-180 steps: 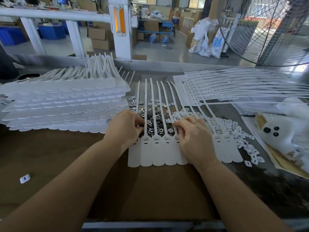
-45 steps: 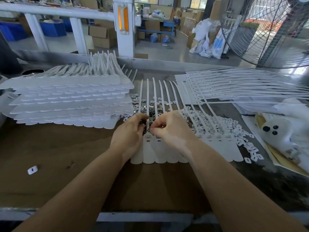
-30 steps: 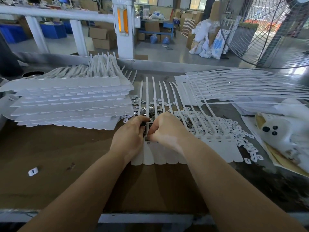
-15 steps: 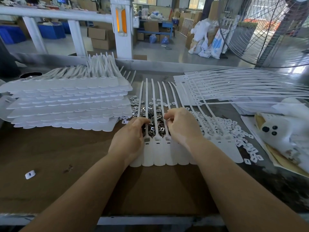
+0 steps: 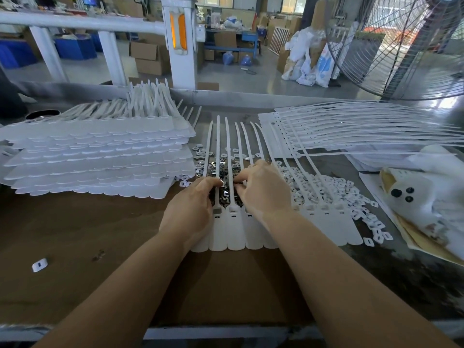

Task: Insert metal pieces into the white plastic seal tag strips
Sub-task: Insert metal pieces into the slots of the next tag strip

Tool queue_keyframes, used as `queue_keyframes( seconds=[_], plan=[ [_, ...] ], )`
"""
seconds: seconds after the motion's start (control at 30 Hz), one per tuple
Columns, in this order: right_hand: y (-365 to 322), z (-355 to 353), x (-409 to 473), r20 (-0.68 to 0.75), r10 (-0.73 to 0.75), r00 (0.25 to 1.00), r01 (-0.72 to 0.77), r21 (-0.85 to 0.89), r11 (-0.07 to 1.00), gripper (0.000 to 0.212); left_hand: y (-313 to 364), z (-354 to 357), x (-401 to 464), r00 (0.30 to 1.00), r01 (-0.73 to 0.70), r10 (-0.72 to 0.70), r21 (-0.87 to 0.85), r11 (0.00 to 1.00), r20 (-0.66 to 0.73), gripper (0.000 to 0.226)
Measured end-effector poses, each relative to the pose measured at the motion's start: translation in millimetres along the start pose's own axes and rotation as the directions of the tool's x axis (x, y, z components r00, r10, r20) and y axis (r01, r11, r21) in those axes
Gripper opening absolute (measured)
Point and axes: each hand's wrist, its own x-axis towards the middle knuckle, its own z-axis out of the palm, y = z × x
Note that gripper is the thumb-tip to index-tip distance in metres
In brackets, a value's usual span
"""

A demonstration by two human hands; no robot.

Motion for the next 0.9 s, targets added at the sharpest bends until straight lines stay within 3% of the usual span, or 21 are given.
queue_keyframes(
  seconds=[0.23, 0.5, 0.73, 0.9],
  plan=[
    [0.0, 5.3, -2.8, -0.067, -0.022, 0.997, 0.022, 0.014, 1.0, 0.019, 0.1, 0.0, -1.1, 1.0, -0.01, 0.01, -0.003, 1.0, -0.01, 0.046],
    [0.6, 0.6, -5.9, 0.005, -0.048, 0.999, 0.047, 0.051, 0.998, 0.025, 0.0, 0.8, -0.8, 1.0, -0.001, 0.001, 0.004, 1.0, -0.011, 0.046],
    [1.3, 2.6, -8.2, -0.045, -0.043, 0.998, 0.047, 0.084, 0.995, 0.018, 0.5, 0.8, -1.1, 1.0, -0.007, 0.007, 0.005, 1.0, -0.007, 0.045],
    [3.9, 3.9, -7.6, 0.015, -0.036, 0.999, 0.035, 0.077, 0.996, 0.029, 0.6, 0.8, -0.7, 1.0, -0.011, 0.011, 0.009, 1.0, -0.001, 0.045]
  ],
)
